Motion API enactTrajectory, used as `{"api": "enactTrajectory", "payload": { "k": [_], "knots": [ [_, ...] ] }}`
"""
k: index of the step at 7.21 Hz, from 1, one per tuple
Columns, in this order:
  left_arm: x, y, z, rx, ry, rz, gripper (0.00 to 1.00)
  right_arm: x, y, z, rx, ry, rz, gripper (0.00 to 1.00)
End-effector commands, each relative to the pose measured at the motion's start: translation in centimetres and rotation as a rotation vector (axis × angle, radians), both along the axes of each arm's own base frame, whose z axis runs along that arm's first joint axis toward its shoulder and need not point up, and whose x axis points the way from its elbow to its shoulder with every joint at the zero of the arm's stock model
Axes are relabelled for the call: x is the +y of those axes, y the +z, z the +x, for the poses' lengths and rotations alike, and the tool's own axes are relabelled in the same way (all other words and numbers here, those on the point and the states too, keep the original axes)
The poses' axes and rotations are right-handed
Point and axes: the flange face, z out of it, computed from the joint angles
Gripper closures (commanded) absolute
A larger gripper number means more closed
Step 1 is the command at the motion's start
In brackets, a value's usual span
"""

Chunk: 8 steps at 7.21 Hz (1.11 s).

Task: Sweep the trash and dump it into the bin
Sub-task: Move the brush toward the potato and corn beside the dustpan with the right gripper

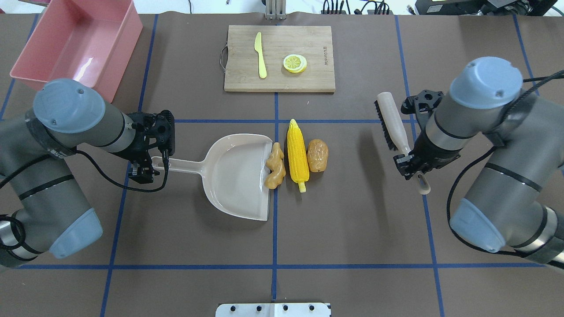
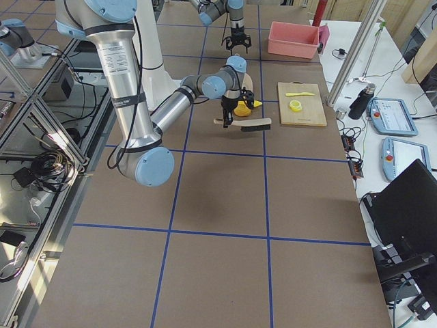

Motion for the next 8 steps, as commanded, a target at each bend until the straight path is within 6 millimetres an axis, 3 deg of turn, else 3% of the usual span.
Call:
{"api": "enactTrajectory", "payload": {
  "k": [1,4,5,8],
  "knots": [
    [1.1,0.6,1.3,-0.011,0.003,-0.037,0.02,2.0,-3.1,-4.0,0.058,-0.043,0.017,1.00],
    [1.4,0.7,1.7,-0.012,-0.002,-0.053,0.02,3.4,-2.9,-7.6,0.084,-0.089,0.023,1.00],
    [1.7,0.8,2.6,-0.014,0.009,-0.056,0.02,3.2,-2.7,-9.4,0.092,-0.103,0.017,1.00],
    [1.9,0.1,2.5,-0.004,0.017,-0.046,0.02,1.7,-3.2,-12.8,0.076,-0.106,0.020,1.00]
  ]
}}
